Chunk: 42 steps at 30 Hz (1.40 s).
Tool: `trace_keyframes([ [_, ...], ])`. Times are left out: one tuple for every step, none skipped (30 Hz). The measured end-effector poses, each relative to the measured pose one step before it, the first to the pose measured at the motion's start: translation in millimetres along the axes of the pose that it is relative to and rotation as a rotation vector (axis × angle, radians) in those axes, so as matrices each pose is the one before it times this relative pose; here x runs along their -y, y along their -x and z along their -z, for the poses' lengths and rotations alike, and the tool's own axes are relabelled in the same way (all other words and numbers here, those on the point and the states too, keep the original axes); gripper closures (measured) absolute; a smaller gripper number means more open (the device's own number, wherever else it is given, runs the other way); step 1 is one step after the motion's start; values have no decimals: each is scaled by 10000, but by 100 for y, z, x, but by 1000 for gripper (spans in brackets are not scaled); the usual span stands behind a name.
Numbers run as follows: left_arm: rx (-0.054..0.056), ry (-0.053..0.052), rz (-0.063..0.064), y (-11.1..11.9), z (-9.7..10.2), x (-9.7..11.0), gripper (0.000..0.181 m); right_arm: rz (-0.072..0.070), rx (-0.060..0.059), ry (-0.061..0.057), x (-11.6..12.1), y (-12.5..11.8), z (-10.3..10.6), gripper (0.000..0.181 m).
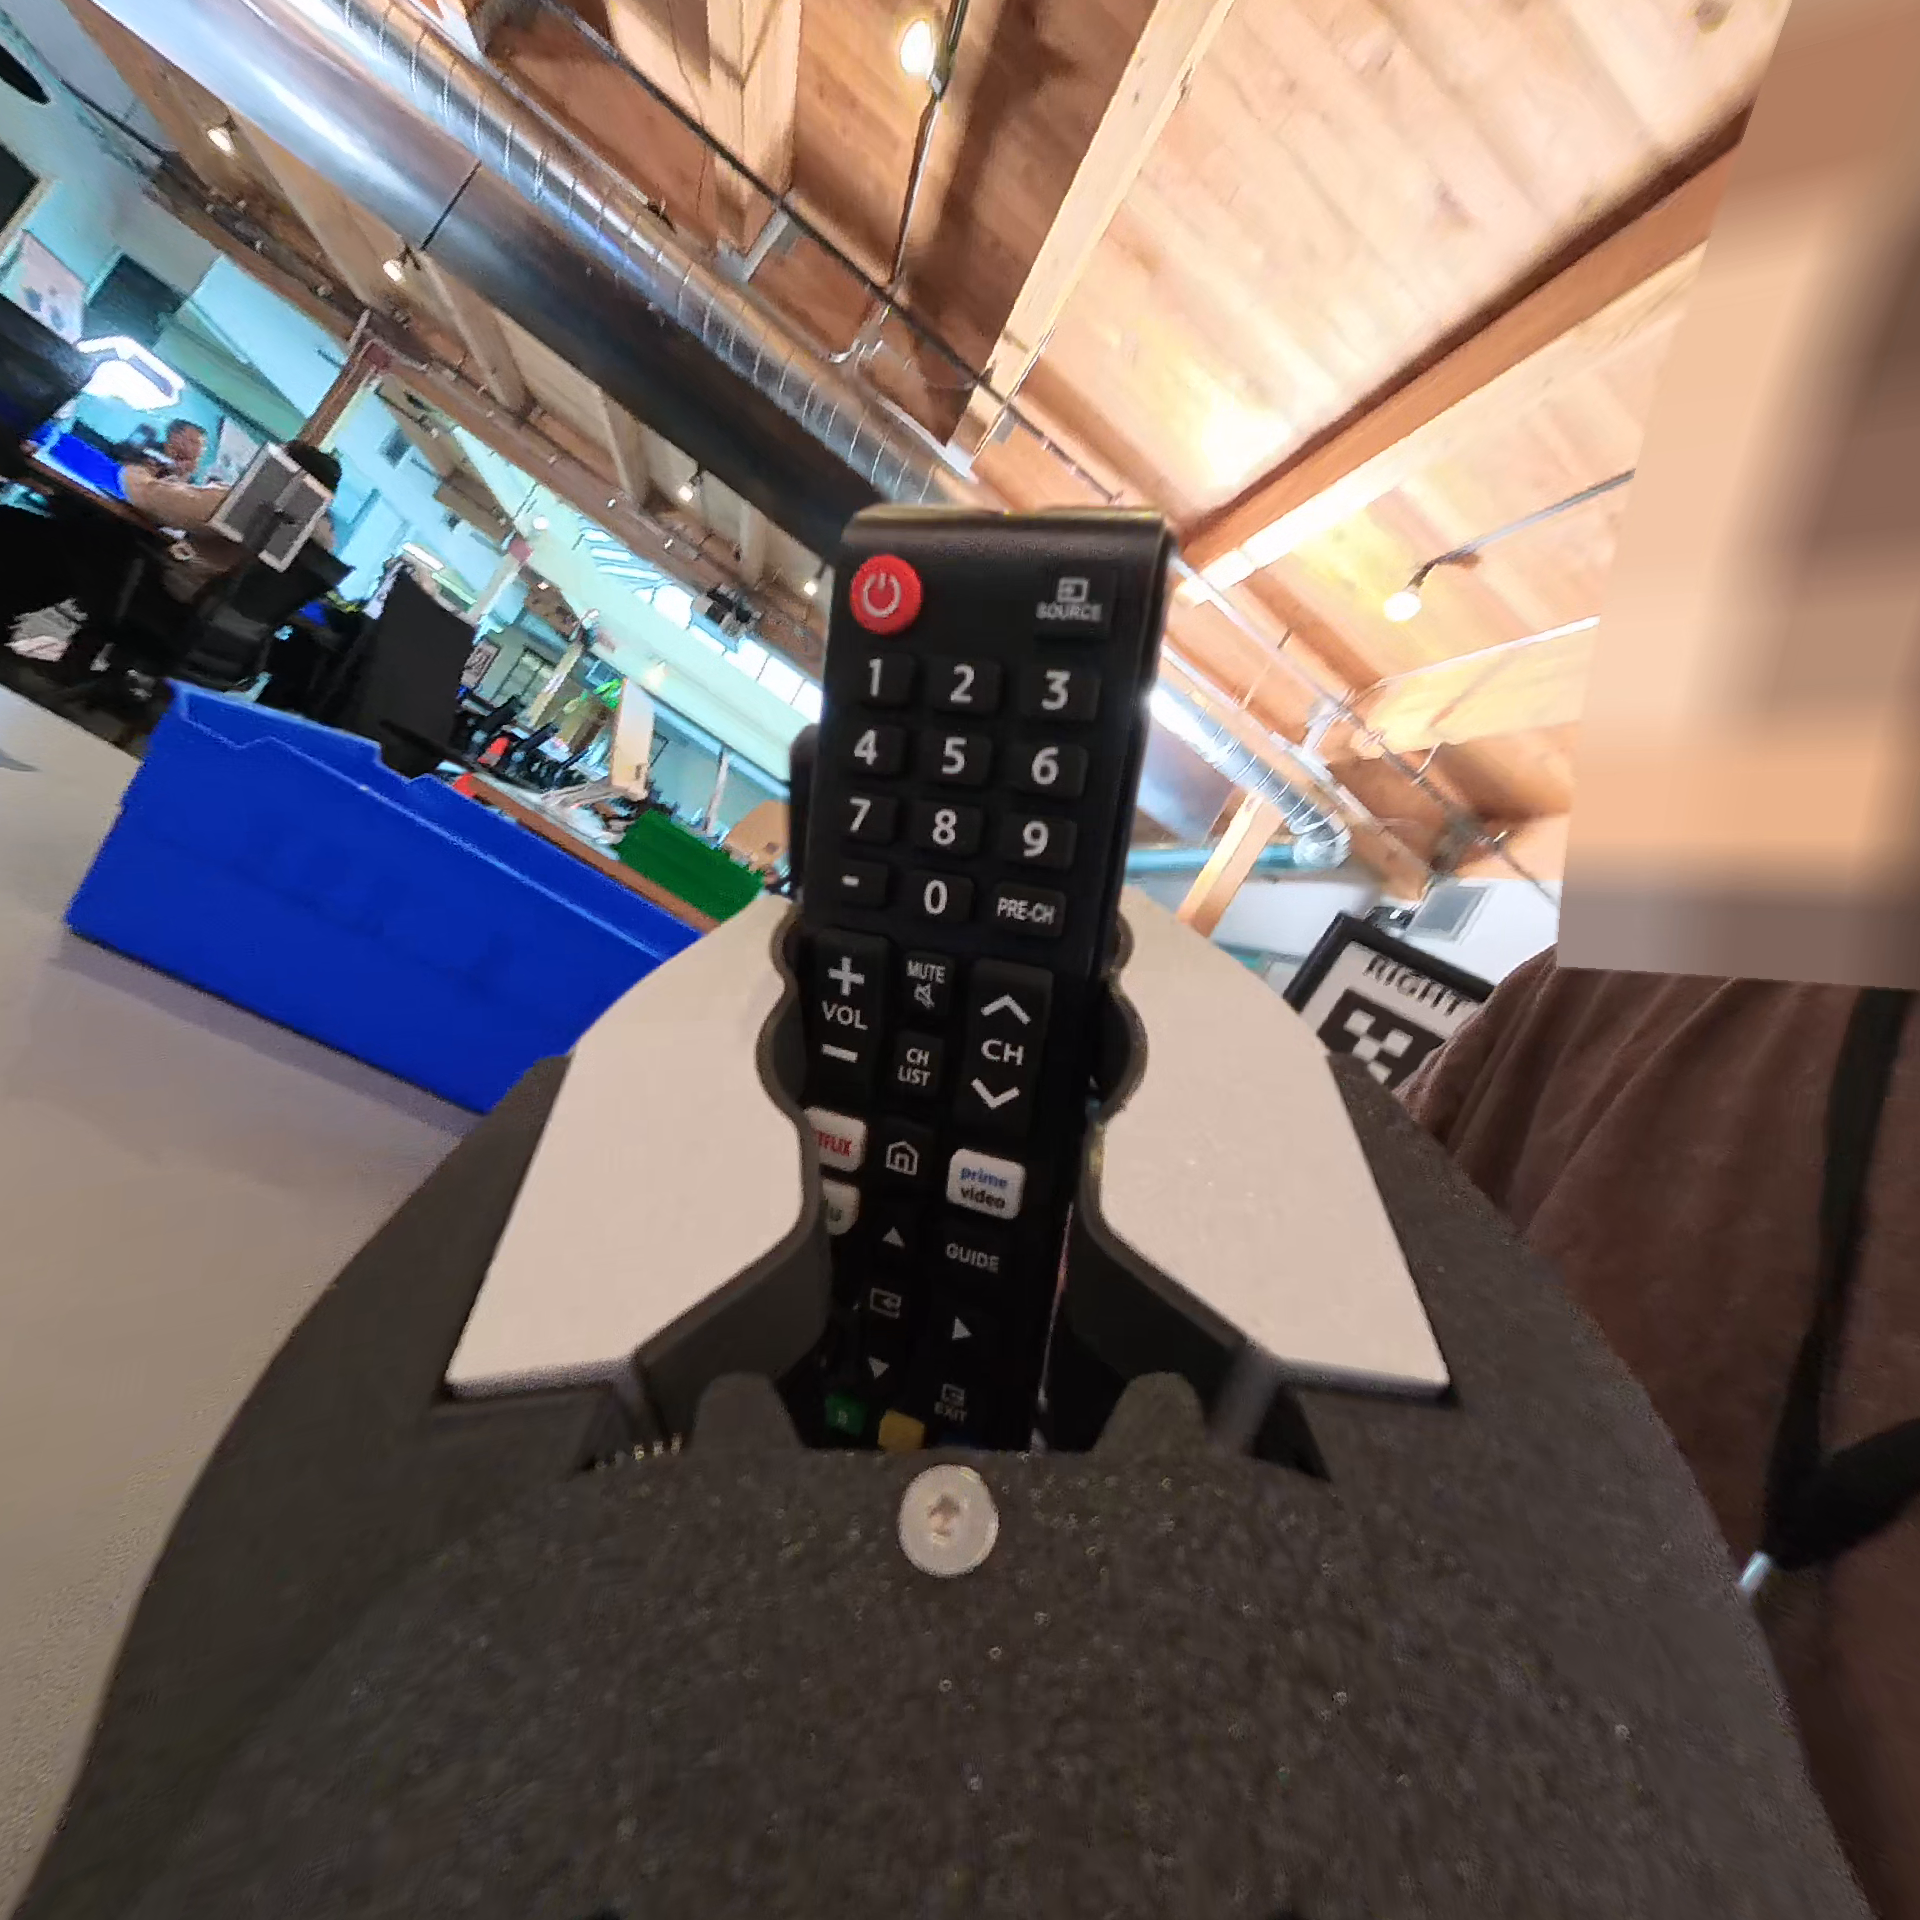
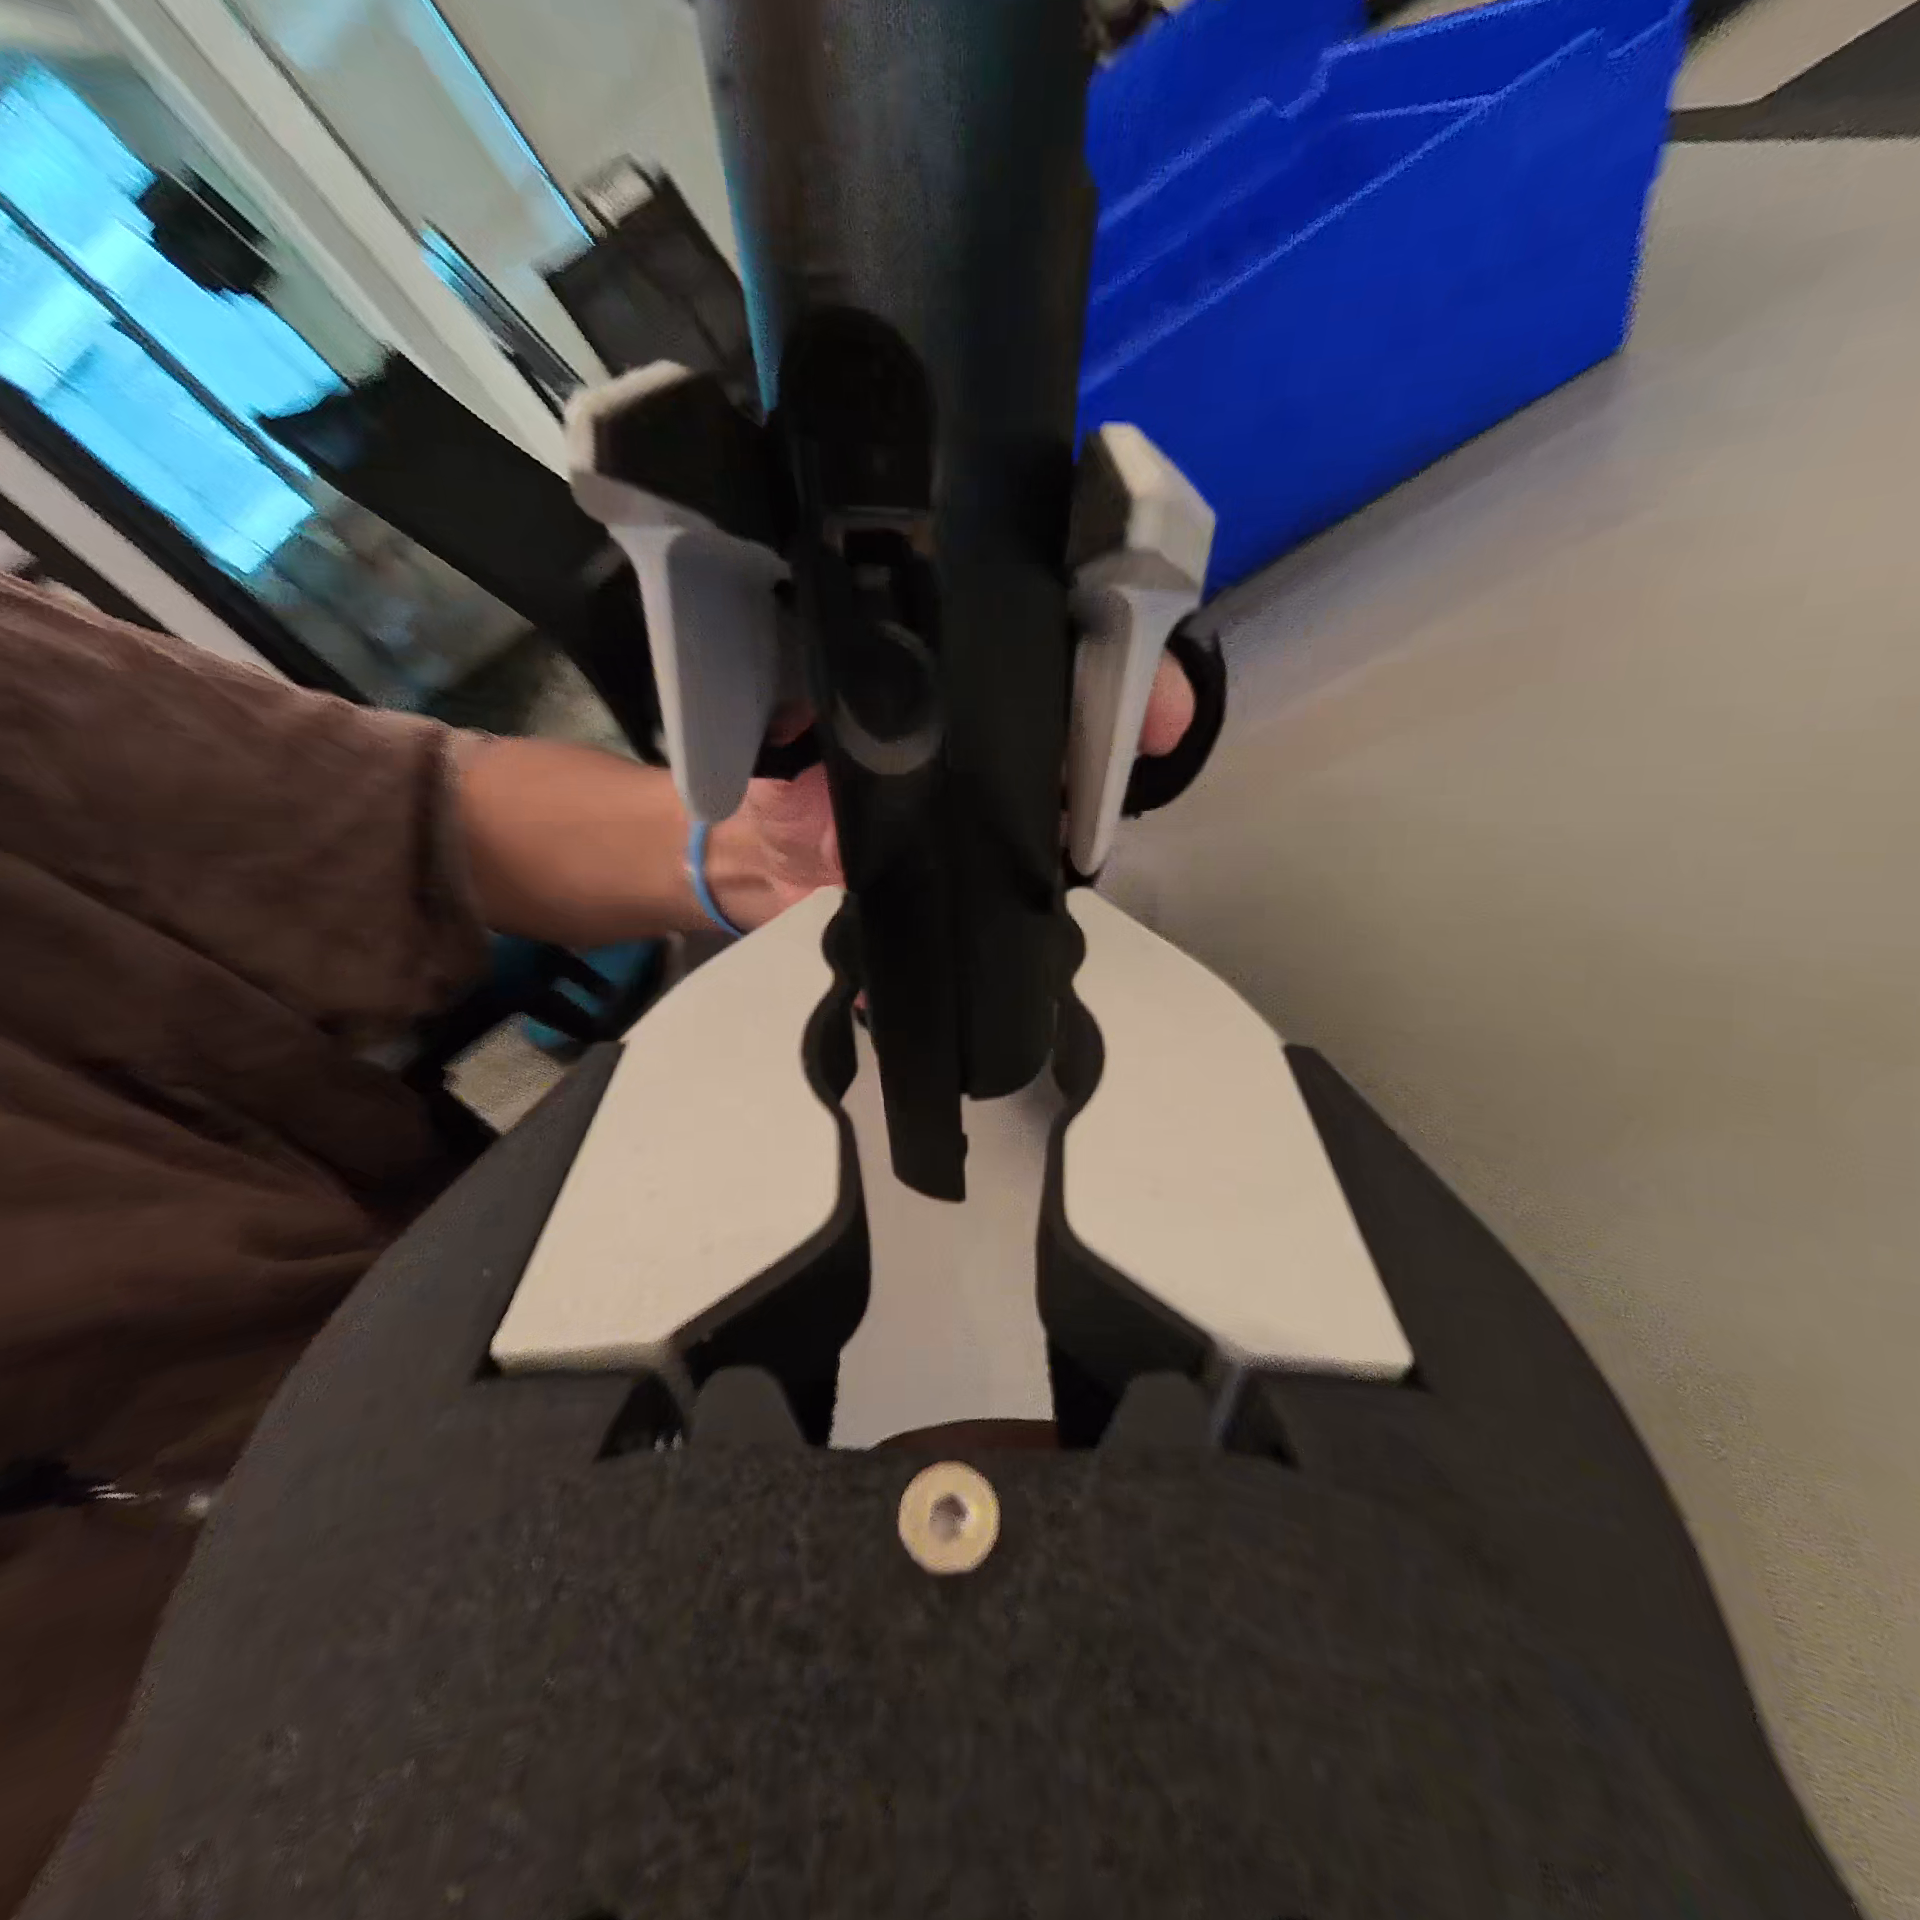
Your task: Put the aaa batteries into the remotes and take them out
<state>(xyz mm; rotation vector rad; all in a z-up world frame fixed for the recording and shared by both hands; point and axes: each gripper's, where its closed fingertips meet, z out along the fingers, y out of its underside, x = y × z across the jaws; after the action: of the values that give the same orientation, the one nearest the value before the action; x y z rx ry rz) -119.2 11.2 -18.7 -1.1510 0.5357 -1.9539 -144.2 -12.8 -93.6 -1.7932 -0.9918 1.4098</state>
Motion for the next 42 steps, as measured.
trace_keyframes([
  [-84, -212, 172, -34, 26, 193, 128, -403, 380, -308, 124, 58, 37, 146],
  [-40, -159, 114, -2, 36, 97, 128, -250, 278, -255, 85, 22, 94, 147],
  [-73, -62, 138, -47, 5, -49, 128, -128, 247, -160, -45, 91, 110, 149],
  [-74, -59, 153, -70, 19, -99, 128, -99, 237, -66, -122, 98, 143, 151],
  [-55, -149, 146, -67, 18, -2, 129, -184, 229, -91, -50, 124, 116, 152],
  [-20, -129, 107, -29, 29, 1, 129, -207, 197, -86, -41, 93, 87, 154],
  [3, -112, 79, -23, 18, 15, 129, -164, 142, -71, -27, 74, 65, 155],
  [61, -99, 17, 27, 24, 62, 129, -132, 110, -99, 21, 29, 78, 156],
  [115, -40, -51, 86, 76, 56, 129, -134, 136, -182, 139, 23, 136, 163],
  [203, 82, -137, 224, 104, -80, 129, -97, 366, -365, 455, 332, 237, 181],
  [175, 181, -179, 191, 89, -216, 129, -228, -87, -298, 404, -276, 178, 181],
  [114, 190, -131, 113, 79, -257, 129, 52, -213, 7, 32, -396, 73, 178],
  [51, 104, -38, 29, 90, -134, 129, 118, -486, 263, -348, -689, -62, 160],
  [36, 2, -25, -6, 134, 39, 129, 169, -455, 260, -324, -582, -73, 151],
  [94, -2, -86, 86, 150, 129, 129, 175, -299, 183, -223, -343, -12, 151],
  [201, 123, -175, 268, 158, 35, 129, 210, -263, 230, -261, -282, 91, 153],
  [233, 209, -263, 336, 168, -44, 129, 238, -501, 214, -222, -648, 257, 153],
  [194, 192, -285, 282, 194, -48, 129, 227, -503, 120, -89, -665, 338, 153],
  [128, 166, -255, 212, 181, -2, 129, 163, -353, 30, 64, -408, 373, 153],
  [97, 139, -217, 194, 165, 24, 129, 145, -319, -64, 209, -291, 403, 151],
  [91, 145, -181, 214, 111, 20, 129, 168, -439, -30, 191, -369, 389, 149],
  [60, 76, -117, 210, 84, 81, 129, 198, -499, 60, 102, -391, 377, 148],
  [23, -32, -16, 172, 59, 194, 129, 263, -419, 150, 2, -142, 291, 145],
  [-43, -220, 157, 125, 30, 416, 129, 362, -255, 285, -139, 314, 101, 143],
  [-98, -306, 244, 52, -47, 495, 129, 451, -193, 349, -222, 597, -154, 139],
  [-119, -257, 193, -9, -149, 359, 129, 413, -180, 383, -299, 746, -470, 135],
  [-102, -161, 113, -18, -227, 163, 129, 338, -84, 341, -344, 921, -777, 127],
  [-68, -58, 51, -8, -283, -33, 129, 274, 13, 234, -293, 967, -969, 115],
  [-85, 3, 29, -49, -308, -147, 129, 231, -105, 214, -297, 550, -967, 112],
  [-105, 16, 58, -93, -297, -164, 129, 149, -174, 96, -202, 198, -924, 112],
  [-82, 26, 50, -90, -267, -190, 129, -1, -42, -25, -76, 132, -781, 111],
  [-44, 58, -5, -60, -224, -208, 129, -142, 85, -59, 20, 158, -594, 111],
  [-25, 166, -58, -58, -140, -273, 129, -101, 8, -136, 189, 10, -343, 110],
  [-23, 219, -140, -80, -38, -204, 129, 65, 38, -52, 29, -11, -86, 111],
  [6, 177, -147, -71, 57, -89, 129, -6, 213, 59, -164, 164, 46, 120],
  [12, 149, -77, -76, 94, -7, 130, -141, 235, -26, -62, 150, 158, 126],
  [78, 220, -149, 34, 168, -49, 130, -12, 101, -95, -24, -37, 250, 127],
  [112, 355, -207, 117, 229, -211, 130, 24, 123, -11, -151, 18, 301, 127],
  [135, 365, -190, 206, 274, -290, 130, 3, 116, 131, -269, -55, 353, 128],
  [125, 319, -152, 245, 352, -290, 131, 17, 83, 177, -272, -89, 442, 128],
  [46, 253, -123, 123, 419, -240, 131, 61, 124, 53, -128, 39, 540, 128],
  [-7, 239, -142, 6, 426, -273, 131, 30, 171, -102, 76, 111, 682, 129],
])
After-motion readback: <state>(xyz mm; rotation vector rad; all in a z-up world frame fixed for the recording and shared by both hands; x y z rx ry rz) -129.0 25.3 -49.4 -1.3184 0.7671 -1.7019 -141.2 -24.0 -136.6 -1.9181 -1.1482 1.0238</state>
